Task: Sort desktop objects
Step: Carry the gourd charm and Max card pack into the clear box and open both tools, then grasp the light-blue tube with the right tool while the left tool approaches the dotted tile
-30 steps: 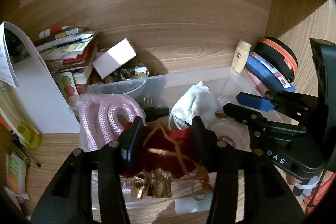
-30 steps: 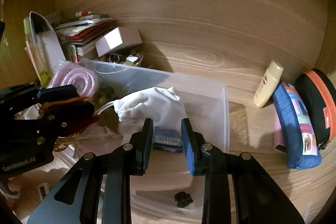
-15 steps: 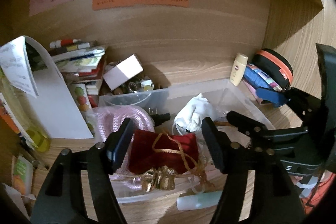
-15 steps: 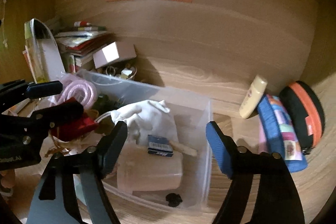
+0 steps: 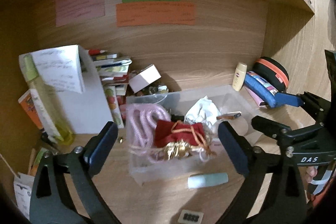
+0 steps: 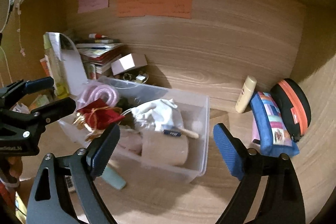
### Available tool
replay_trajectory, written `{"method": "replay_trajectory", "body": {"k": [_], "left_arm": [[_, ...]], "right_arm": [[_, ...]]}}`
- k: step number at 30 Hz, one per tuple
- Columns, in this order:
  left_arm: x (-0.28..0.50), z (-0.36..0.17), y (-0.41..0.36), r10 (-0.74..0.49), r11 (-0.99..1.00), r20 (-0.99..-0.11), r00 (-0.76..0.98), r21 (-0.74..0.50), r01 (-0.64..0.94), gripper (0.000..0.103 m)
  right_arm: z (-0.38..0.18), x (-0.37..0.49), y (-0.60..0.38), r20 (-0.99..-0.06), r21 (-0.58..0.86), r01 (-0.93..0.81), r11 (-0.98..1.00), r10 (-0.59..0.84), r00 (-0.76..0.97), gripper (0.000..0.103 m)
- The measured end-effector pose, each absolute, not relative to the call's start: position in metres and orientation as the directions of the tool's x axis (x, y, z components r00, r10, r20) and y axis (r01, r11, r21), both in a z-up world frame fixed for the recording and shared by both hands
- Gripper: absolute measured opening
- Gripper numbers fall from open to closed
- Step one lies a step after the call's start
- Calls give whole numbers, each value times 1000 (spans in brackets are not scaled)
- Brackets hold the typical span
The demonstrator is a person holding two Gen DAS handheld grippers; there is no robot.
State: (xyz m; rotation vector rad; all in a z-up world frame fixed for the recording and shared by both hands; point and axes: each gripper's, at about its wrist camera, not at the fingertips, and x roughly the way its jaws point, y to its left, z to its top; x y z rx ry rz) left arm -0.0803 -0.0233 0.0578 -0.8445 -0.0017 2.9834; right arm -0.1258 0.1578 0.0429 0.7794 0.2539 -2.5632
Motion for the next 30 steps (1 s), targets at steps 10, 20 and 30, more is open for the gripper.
{"method": "replay_trajectory", "body": {"k": [10, 20, 30], "left_arm": [[-49, 36, -43, 25, -1000, -574, -818, -17, -19, 98], [-25, 0, -65, 14, -999, -644, -765, -39, 14, 98], [3, -16, -95, -27, -998, -650, -760, -30, 61, 98]], "right_arm": [[28, -98, 156, -589, 14, 460, -888, -379, -714, 96], [-15, -84, 137, -673, 57, 465, -883, -378, -636, 96], [-53, -99, 88, -771, 116, 450, -886, -366, -522, 95]]}}
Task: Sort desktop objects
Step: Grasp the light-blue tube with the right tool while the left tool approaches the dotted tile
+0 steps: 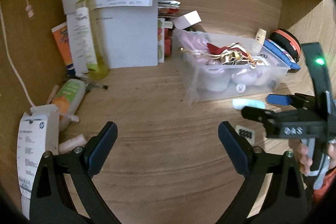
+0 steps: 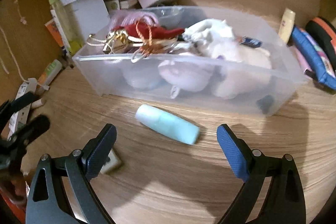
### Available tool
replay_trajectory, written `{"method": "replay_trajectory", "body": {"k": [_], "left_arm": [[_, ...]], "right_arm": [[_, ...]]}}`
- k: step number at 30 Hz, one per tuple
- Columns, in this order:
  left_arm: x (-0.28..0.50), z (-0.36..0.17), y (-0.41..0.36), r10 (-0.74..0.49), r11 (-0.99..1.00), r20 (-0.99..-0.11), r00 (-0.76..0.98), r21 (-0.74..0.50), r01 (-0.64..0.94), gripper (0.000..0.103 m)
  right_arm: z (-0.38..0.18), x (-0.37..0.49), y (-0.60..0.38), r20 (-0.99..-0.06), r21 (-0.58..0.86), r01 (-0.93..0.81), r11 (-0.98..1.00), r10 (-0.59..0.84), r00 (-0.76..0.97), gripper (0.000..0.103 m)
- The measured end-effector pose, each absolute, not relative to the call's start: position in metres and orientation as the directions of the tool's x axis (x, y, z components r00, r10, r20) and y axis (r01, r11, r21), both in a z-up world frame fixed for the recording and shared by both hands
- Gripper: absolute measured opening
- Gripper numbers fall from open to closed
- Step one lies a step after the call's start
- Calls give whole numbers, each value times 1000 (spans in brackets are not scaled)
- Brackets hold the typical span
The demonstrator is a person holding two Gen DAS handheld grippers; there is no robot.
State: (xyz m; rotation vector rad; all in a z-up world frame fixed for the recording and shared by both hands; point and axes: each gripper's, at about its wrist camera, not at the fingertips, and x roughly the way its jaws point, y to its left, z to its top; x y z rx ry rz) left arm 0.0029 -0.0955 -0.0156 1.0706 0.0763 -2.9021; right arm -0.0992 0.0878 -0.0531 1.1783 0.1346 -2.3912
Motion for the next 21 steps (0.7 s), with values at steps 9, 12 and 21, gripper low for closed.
{"method": "replay_trajectory", "body": {"k": [9, 12, 21], "left_arm": [[14, -19, -102, -3, -999, -647, -763, -32, 31, 98], [15, -22, -94, 24, -999, -653, -757, -44, 6, 98], [8, -29, -56, 73, -996, -679, -731, -8, -93, 98]], "right_arm": [[-62, -108, 65, -788, 46, 375, -926, -265, -556, 95], [-65, -112, 65, -799, 71, 362, -930, -270, -538, 83], [-64, -103, 79, -786, 95, 413, -906, -323, -527, 71]]}}
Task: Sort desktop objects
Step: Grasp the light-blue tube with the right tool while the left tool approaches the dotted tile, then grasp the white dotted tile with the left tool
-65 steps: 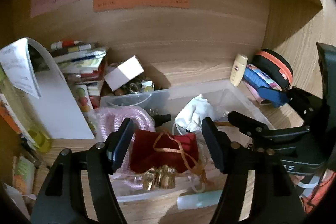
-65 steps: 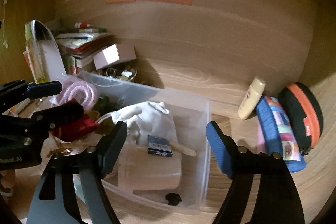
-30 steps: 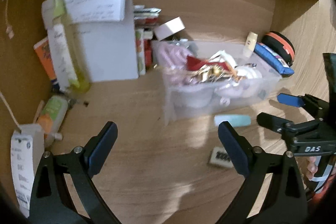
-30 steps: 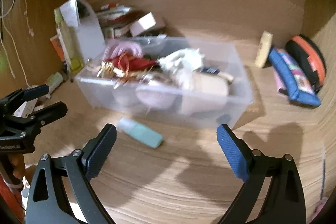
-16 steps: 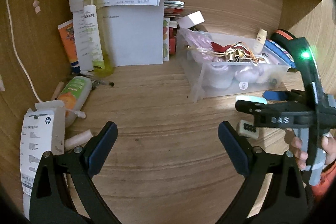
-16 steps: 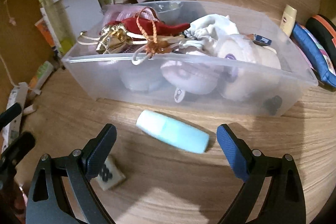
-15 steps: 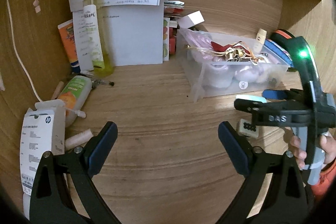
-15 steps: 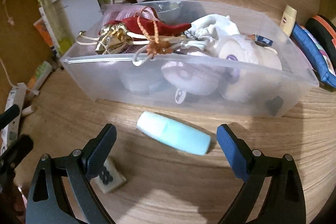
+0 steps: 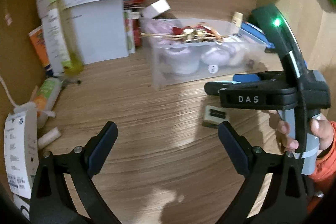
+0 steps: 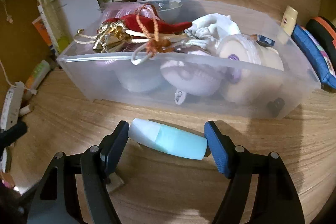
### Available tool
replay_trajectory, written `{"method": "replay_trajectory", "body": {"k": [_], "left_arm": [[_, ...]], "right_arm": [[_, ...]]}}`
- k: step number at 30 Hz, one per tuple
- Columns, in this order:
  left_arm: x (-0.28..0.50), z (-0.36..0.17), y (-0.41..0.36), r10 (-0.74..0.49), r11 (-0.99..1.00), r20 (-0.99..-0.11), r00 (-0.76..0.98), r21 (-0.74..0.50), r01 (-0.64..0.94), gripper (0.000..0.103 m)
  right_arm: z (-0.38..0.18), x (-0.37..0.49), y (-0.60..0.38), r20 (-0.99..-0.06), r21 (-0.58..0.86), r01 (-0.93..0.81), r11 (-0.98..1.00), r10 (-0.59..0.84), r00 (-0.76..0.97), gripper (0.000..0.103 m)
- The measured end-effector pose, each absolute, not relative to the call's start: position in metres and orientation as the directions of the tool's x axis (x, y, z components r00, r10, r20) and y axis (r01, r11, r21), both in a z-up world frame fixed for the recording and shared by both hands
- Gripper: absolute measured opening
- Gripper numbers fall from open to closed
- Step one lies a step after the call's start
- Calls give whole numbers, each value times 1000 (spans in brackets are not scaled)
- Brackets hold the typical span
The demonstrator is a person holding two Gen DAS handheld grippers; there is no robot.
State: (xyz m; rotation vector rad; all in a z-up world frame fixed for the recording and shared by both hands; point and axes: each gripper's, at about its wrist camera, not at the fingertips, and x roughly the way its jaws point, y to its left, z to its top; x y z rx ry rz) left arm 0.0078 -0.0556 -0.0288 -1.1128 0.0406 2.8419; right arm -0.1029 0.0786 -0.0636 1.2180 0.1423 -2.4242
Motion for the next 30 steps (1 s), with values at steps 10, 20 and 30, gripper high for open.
{"method": "replay_trajectory", "body": {"k": [10, 20, 30], "left_arm": [[-9, -26, -10, 115, -976, -690, -715, 56, -212, 74], [-38, -53, 6, 112, -977, -781, -614, 27, -213, 33], [-35, -35, -3, 106, -991, -737, -668, -22, -132, 33]], "right_arm": [[-43, -90, 132, -722, 194, 383, -903, -395, -568, 71], [-25, -92, 156, -674, 232, 400, -887, -443, -591, 71], [-10, -93, 166, -635, 215, 441, -871, -468, -615, 71]]}}
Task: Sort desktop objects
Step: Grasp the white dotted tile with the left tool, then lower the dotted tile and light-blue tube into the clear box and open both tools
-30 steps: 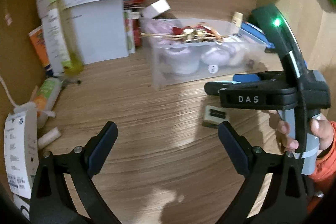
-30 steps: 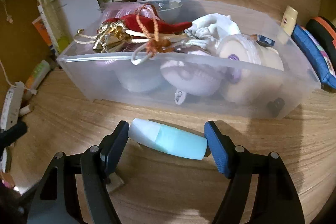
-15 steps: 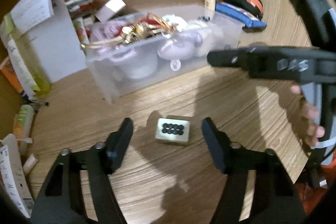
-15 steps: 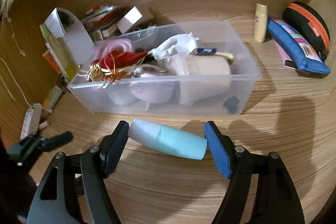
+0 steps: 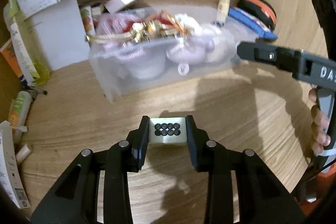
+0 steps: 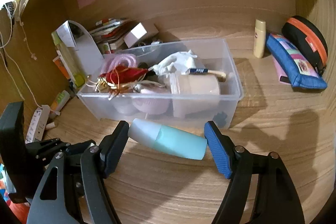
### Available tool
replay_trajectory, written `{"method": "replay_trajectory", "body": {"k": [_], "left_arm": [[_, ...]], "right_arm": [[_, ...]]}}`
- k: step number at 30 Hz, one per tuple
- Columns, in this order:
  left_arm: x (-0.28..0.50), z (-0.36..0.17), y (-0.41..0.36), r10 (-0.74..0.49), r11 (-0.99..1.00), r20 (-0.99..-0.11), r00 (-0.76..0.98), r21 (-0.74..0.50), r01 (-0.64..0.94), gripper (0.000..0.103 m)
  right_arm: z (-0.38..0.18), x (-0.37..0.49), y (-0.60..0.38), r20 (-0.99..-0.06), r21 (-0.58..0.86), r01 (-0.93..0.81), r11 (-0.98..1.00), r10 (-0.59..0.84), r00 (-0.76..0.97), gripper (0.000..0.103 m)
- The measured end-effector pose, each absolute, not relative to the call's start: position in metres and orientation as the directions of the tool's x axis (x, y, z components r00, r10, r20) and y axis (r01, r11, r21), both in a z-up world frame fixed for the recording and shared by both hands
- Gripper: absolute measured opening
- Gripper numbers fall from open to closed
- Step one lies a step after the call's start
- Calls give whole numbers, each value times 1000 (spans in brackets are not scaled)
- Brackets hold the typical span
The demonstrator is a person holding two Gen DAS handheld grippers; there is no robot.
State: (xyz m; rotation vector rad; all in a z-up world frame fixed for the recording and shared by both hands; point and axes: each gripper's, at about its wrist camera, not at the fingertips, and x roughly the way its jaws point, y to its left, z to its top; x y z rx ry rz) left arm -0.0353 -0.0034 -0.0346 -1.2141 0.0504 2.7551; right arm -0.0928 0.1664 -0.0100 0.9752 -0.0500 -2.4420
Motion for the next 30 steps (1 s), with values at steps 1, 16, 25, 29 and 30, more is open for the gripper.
{"method": "replay_trajectory", "body": {"k": [1, 16, 25, 29, 30], "left_arm": [[-36, -28, -5, 106, -992, -724, -681, -29, -123, 33], [-72, 43, -17, 93, -996, -585, -806, -56, -74, 33], [-112, 53, -20, 93, -995, -581, -809, -71, -63, 33], [-124, 56, -21, 102, -994, -583, -806, -91, -60, 33], [-127, 55, -22, 103, -994, -585, -805, -95, -58, 33]], "right_arm": [[-8, -94, 167, -632, 214, 442, -871, -469, -617, 71], [25, -129, 173, -583, 210, 446, -870, -478, -657, 71], [45, -155, 150, -575, 124, 483, -867, -460, -677, 71], [51, -170, 139, -576, 108, 494, -862, -460, -676, 71], [51, -175, 136, -580, 114, 500, -859, -466, -668, 71]]}}
